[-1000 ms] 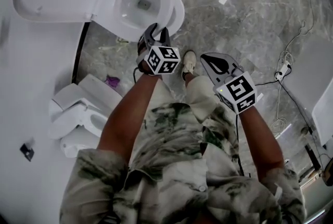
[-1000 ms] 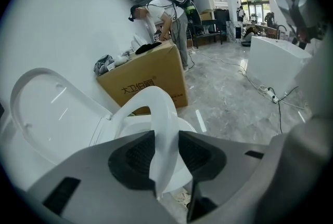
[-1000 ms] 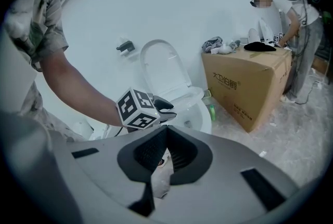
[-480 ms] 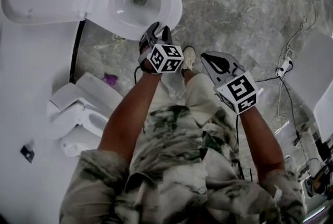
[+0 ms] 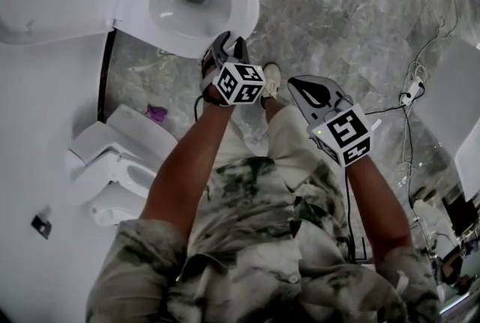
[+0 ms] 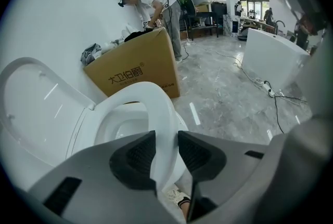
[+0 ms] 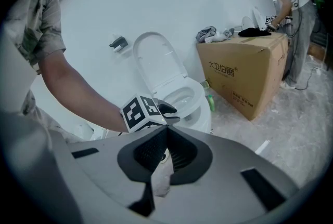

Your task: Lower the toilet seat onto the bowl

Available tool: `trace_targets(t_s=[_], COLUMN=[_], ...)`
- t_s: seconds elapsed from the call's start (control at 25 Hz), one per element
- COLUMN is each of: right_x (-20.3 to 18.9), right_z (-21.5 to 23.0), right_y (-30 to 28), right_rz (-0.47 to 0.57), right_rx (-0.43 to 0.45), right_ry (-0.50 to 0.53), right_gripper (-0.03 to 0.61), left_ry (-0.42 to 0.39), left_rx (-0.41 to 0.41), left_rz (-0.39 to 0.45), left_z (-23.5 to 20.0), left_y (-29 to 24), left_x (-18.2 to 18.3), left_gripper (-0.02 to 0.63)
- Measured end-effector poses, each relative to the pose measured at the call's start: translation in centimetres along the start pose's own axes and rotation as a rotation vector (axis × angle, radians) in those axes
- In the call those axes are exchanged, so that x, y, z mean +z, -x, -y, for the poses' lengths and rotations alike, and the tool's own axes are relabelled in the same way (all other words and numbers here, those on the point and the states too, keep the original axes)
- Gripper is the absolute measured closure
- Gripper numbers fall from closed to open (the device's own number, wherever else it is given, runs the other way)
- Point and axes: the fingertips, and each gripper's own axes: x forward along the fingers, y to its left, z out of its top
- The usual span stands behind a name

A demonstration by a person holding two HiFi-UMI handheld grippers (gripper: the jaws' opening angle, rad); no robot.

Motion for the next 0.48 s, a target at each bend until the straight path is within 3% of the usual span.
trace_targets(t_s=[0.48], right_x=[-1.7], right_z=[1.8], right_y=[-1.7], right_rz=[-0.019], right_rx=[0.002], right_ry=[-0.016], right_gripper=[0.555], left_ry=[-0.008], left_rx=[-0.027], left_rz=[-0.040], left_z=[1.8], left_y=[-3.7], left_x=[-1.8], left_gripper=[0.468])
